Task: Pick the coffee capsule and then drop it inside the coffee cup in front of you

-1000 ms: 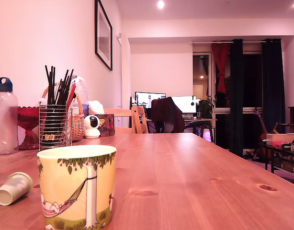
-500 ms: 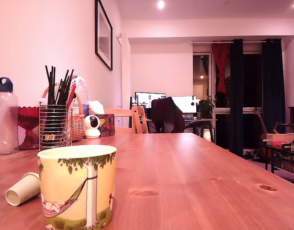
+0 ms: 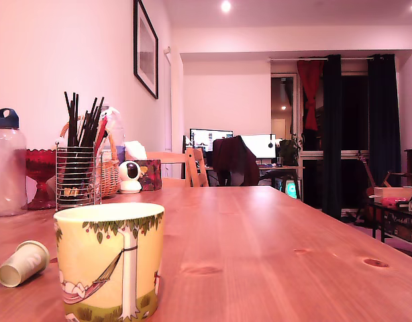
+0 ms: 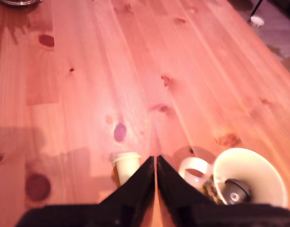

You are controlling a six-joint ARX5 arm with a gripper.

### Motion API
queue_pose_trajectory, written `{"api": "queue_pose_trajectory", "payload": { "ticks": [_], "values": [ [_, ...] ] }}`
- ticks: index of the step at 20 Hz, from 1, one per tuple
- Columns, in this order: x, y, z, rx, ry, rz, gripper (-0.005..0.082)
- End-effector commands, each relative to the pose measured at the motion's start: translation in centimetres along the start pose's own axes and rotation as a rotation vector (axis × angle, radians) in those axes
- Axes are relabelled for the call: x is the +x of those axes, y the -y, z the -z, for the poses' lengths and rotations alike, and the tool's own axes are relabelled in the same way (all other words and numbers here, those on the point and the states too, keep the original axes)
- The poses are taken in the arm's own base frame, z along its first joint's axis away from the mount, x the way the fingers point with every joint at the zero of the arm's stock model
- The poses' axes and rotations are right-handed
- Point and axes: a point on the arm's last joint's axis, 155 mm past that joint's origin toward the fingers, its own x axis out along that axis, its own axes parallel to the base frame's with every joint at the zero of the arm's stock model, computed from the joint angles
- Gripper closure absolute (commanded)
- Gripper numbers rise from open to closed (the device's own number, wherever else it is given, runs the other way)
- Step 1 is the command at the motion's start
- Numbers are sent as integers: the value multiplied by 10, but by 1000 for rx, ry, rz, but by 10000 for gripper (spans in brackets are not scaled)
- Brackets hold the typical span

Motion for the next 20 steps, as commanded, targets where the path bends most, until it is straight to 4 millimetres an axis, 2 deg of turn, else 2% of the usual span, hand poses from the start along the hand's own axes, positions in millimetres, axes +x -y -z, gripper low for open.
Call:
{"api": "queue_pose_trajectory", "payload": {
  "ticks": [1,4,5,7,8,16,20],
  "values": [
    [10,-8,19,-6,-34,-23,710],
    [13,-11,27,-6,-49,-27,592],
    [13,-10,27,-6,-46,-26,522],
    [13,-11,27,-6,-46,-26,297],
    [13,-10,26,-6,-44,-25,228],
    [14,-9,24,-5,-36,-22,213],
    [18,-9,25,50,-26,-13,216]
  ]
}}
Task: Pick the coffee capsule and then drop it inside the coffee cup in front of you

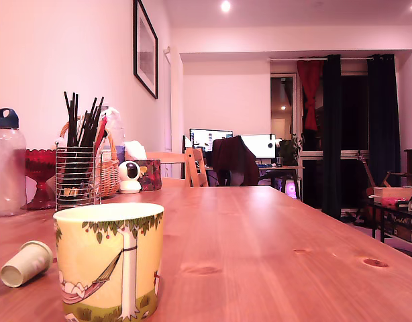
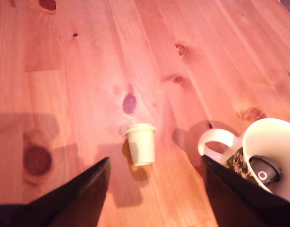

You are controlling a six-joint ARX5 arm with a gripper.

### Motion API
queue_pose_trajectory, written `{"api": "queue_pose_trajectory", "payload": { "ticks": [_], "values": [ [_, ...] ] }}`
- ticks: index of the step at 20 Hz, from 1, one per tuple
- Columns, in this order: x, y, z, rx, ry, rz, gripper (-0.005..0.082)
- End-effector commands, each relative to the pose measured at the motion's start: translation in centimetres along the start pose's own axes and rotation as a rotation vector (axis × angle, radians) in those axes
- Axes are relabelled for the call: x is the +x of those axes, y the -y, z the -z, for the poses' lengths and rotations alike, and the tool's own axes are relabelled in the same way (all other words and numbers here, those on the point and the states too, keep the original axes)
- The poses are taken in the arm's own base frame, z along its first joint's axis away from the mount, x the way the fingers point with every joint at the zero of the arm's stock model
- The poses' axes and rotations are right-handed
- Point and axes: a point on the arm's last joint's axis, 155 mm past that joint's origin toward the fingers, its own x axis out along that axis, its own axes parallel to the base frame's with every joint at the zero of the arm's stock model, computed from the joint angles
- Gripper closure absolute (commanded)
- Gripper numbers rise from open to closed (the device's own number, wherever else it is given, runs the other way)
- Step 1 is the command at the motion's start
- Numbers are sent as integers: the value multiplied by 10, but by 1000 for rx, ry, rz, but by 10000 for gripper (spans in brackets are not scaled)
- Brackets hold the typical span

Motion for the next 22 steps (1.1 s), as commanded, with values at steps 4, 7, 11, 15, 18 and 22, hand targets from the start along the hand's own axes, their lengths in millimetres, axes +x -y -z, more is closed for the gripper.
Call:
{"api": "queue_pose_trajectory", "payload": {
  "ticks": [4,7,11,15,18,22],
  "values": [
    [18,-3,27,37,-7,22,216],
    [27,-1,35,91,21,53,216],
    [31,-1,38,126,46,62,216],
    [31,-1,32,139,71,59,218],
    [32,-1,35,141,71,59,218],
    [33,-1,34,149,76,59,218]
  ]
}}
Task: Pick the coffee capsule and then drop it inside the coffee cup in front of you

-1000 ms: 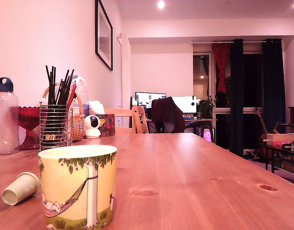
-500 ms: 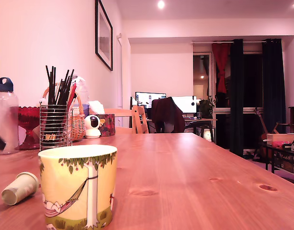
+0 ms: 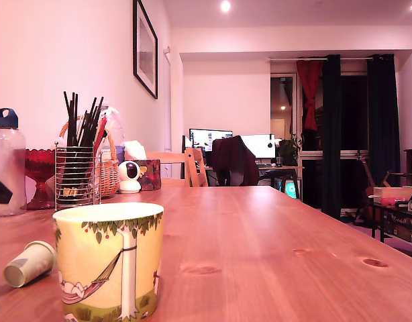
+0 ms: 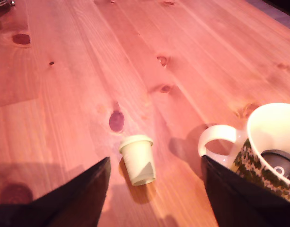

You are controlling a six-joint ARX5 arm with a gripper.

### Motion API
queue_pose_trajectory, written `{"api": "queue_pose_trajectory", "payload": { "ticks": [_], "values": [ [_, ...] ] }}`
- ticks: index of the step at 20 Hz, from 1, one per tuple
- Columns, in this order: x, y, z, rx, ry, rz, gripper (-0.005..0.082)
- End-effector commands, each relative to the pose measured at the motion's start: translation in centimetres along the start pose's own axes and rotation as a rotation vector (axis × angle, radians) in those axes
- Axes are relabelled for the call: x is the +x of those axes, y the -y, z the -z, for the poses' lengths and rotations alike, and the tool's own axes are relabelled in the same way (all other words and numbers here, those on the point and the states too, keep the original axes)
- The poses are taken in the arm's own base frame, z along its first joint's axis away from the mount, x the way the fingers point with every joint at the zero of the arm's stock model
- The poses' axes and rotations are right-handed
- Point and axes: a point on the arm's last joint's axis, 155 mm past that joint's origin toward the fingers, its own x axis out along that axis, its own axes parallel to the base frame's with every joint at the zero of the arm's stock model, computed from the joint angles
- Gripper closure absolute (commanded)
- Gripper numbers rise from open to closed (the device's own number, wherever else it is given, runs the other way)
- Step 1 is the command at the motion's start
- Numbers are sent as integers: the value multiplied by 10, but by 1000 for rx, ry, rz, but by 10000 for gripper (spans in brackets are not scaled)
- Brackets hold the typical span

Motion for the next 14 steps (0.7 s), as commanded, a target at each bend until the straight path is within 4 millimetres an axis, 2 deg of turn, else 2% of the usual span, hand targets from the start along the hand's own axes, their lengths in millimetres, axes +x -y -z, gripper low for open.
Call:
{"api": "queue_pose_trajectory", "payload": {
  "ticks": [1,11,14],
  "values": [
    [4,-3,10,9,-19,-8,218],
    [27,-10,24,8,-72,-42,218],
    [36,-10,21,-20,-58,-40,219]
  ]
}}
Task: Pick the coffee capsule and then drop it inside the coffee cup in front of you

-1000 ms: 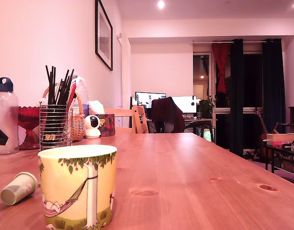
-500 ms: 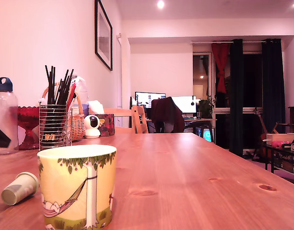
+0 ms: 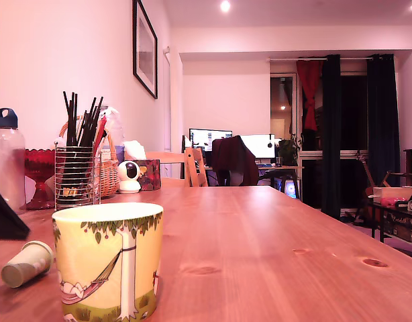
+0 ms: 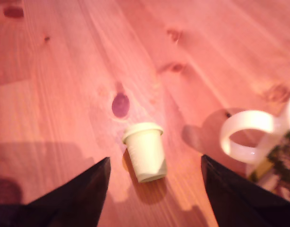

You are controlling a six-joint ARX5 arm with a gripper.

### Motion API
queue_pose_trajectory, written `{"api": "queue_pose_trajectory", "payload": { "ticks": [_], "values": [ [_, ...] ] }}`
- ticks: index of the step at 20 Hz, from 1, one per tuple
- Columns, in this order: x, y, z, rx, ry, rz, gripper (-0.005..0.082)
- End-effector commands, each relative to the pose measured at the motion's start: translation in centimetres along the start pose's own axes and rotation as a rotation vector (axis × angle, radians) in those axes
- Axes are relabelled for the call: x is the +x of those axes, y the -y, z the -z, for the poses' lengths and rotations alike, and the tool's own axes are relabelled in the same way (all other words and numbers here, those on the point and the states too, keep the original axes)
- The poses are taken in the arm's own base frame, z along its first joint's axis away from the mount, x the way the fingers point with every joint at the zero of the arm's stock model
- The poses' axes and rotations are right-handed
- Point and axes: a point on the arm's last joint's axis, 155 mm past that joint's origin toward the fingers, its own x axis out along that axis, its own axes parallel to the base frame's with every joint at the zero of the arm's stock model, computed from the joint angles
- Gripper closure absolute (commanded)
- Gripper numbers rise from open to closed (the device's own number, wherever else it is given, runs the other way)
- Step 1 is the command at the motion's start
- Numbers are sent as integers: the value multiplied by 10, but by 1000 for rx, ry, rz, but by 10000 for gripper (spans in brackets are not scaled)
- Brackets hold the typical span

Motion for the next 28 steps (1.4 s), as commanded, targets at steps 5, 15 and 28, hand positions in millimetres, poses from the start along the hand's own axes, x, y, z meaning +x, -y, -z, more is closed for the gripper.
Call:
{"api": "queue_pose_trajectory", "payload": {
  "ticks": [5,15,28],
  "values": [
    [11,-16,1,-31,20,-56,219],
    [34,-13,12,-46,-94,-13,219],
    [43,-9,17,-32,-135,11,477]
  ]
}}
